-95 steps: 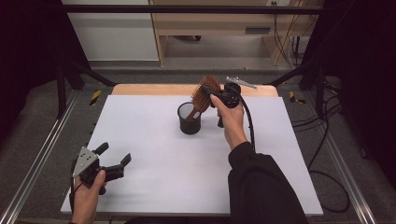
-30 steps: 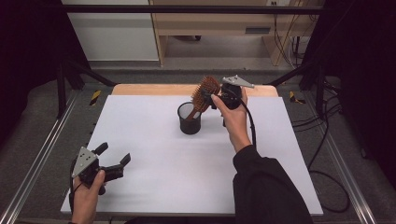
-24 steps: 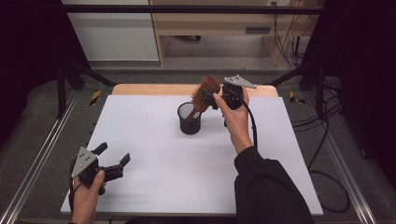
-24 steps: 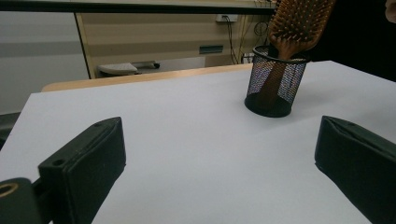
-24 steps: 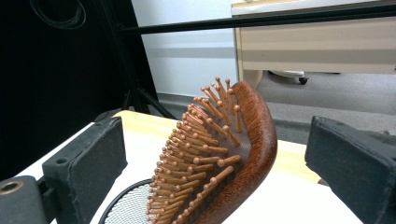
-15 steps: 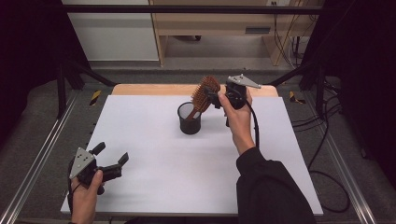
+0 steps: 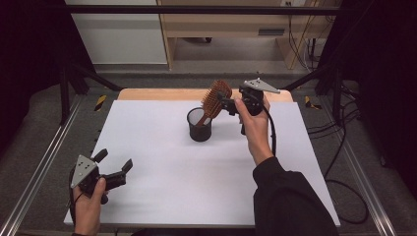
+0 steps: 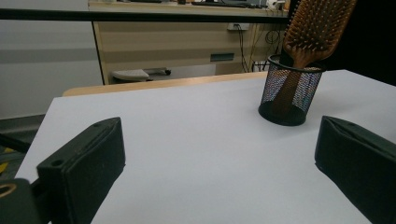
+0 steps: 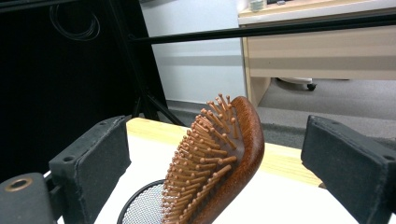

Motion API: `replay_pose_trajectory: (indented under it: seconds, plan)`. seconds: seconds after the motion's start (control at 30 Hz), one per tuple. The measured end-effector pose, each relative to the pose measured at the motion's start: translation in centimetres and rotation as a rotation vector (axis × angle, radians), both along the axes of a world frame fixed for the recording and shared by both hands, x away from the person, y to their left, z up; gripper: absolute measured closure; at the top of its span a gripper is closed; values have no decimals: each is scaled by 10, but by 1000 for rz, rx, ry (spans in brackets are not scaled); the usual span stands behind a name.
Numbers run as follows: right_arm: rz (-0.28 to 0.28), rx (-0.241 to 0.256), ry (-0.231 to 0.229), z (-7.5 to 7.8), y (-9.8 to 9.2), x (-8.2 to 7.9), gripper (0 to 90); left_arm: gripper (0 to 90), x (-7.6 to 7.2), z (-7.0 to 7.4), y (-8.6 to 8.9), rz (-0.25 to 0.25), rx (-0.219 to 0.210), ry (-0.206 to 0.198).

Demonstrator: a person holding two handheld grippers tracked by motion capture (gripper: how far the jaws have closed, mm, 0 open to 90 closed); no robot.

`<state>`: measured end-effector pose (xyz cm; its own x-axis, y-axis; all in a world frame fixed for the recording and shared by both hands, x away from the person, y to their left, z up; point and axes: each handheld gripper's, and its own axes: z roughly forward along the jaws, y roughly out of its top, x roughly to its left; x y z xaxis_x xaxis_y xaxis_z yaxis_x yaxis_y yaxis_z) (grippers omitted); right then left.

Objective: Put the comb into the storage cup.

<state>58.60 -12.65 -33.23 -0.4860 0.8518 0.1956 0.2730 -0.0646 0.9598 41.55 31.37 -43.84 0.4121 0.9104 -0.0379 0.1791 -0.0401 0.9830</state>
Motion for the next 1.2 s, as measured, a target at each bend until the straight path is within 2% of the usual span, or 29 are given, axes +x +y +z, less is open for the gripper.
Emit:
replay_pose_trajectory:
  seconds: [0.2, 0.43, 0.6, 0.8, 0.93, 1.2]
  plan:
    - [1, -11, -18, 4, -5, -6, 74, 21, -1, 0, 3, 3, 1, -5]
    - [-6, 7, -43, 11, -12, -13, 71, 19, -2, 0, 5, 5, -5, -8]
    - [-11, 10, -61, 9, -14, -14, 70, 19, -1, 0, 4, 5, 2, -7]
    - [-31, -10, -124, 8, -15, -20, 60, 19, -2, 0, 4, 5, 0, -7]
    - [-45, -17, -150, 8, -17, -23, 59, 19, -2, 0, 5, 11, -1, -9]
    - [-75, -6, -153, 15, -25, -27, 58, 18, -2, 1, 7, 13, -5, -15]
